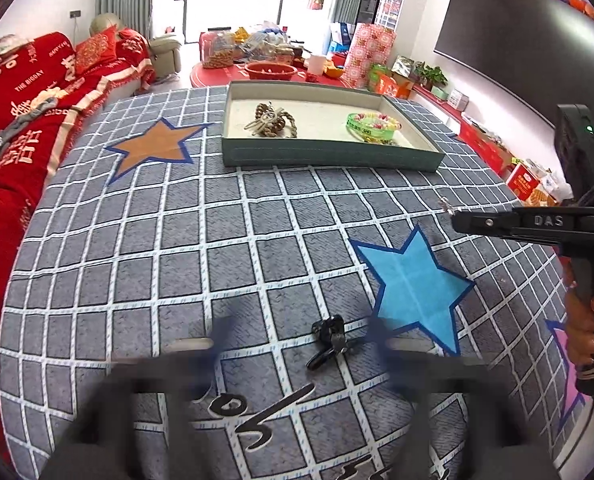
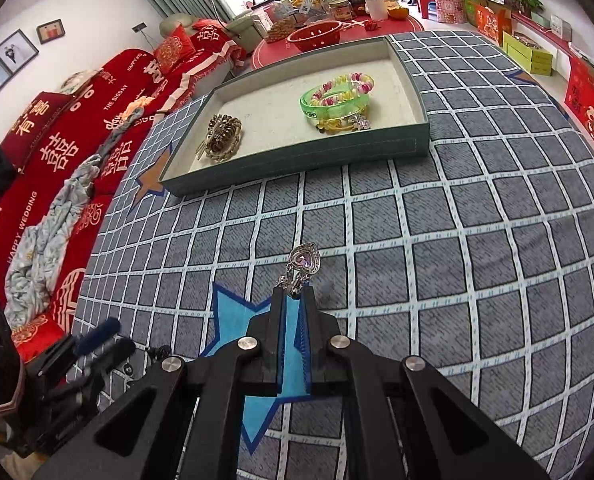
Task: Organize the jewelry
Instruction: 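Carry the black claw clip and silver heart charm over the tray with both tools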
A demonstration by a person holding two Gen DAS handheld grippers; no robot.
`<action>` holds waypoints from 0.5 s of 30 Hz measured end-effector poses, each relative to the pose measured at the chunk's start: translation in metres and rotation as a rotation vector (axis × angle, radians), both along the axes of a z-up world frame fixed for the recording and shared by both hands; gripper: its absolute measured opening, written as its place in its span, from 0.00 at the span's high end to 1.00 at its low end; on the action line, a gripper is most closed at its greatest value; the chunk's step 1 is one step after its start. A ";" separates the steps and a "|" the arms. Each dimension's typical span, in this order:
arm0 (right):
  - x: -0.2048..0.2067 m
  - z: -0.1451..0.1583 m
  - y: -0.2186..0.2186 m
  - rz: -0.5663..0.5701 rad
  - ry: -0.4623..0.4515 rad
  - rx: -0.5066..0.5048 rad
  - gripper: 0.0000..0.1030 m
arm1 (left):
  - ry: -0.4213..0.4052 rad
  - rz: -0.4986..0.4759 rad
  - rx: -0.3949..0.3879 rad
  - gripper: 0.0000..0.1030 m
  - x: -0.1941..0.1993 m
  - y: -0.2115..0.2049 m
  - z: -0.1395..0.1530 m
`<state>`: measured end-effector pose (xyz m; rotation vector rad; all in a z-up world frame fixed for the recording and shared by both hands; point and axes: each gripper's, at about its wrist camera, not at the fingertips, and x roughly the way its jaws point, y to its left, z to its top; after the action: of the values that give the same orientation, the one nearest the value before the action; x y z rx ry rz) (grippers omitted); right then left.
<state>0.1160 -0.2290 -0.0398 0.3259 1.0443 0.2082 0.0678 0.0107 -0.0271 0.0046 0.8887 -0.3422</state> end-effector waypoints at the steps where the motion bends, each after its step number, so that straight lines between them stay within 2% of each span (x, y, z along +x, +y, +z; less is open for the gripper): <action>1: -0.004 0.001 0.000 0.000 -0.004 0.002 0.93 | -0.026 0.014 0.005 0.00 -0.004 0.001 0.002; 3: -0.012 0.001 -0.001 -0.002 -0.006 0.008 0.93 | -0.043 0.005 0.024 0.00 -0.008 0.001 0.003; 13: -0.031 -0.004 0.000 -0.009 0.004 0.036 0.93 | 0.033 -0.068 0.125 0.00 -0.001 -0.026 -0.026; 14: -0.032 -0.004 0.001 -0.008 0.004 0.037 0.93 | 0.044 -0.077 0.133 0.07 -0.002 -0.029 -0.029; 15: -0.032 -0.004 0.001 -0.007 0.003 0.038 0.93 | 0.056 -0.080 0.141 0.08 -0.001 -0.031 -0.032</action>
<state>0.0835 -0.2279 -0.0441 0.3643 1.0428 0.2212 0.0665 -0.0199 -0.0591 0.1620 0.9682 -0.3550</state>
